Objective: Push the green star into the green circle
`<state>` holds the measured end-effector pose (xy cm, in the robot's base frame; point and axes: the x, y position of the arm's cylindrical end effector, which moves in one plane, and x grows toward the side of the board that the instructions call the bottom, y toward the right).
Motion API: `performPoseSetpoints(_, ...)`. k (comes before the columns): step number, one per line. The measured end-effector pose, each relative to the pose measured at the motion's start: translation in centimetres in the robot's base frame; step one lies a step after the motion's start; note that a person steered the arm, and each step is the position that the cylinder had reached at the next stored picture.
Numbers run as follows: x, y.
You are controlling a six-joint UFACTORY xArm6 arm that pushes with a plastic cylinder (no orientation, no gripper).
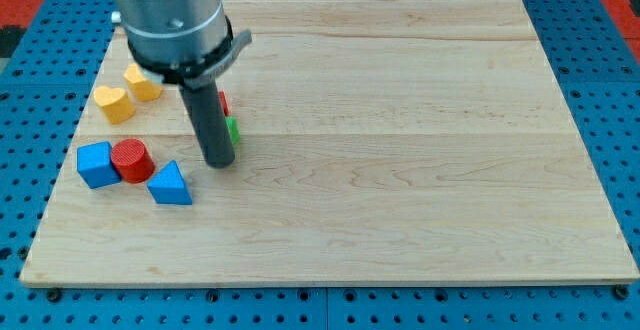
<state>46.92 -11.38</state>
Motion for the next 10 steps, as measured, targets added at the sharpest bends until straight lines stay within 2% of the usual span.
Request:
performPoseSetpoints(1,3.7,0.6)
performPoseSetpoints(2,0.8,-2.3)
performPoseSetpoints(3,-3.4,-2.7)
performPoseSetpoints(4,-5.3,2.9)
performPoseSetpoints(5,-11.8,4.4)
performPoseSetpoints(6,-11.8,6.4)
performPoseSetpoints(7,-8.4,11.1)
performPoseSetpoints(8,-13.0,12.9)
performPoseSetpoints(10,-18.5,-3.1)
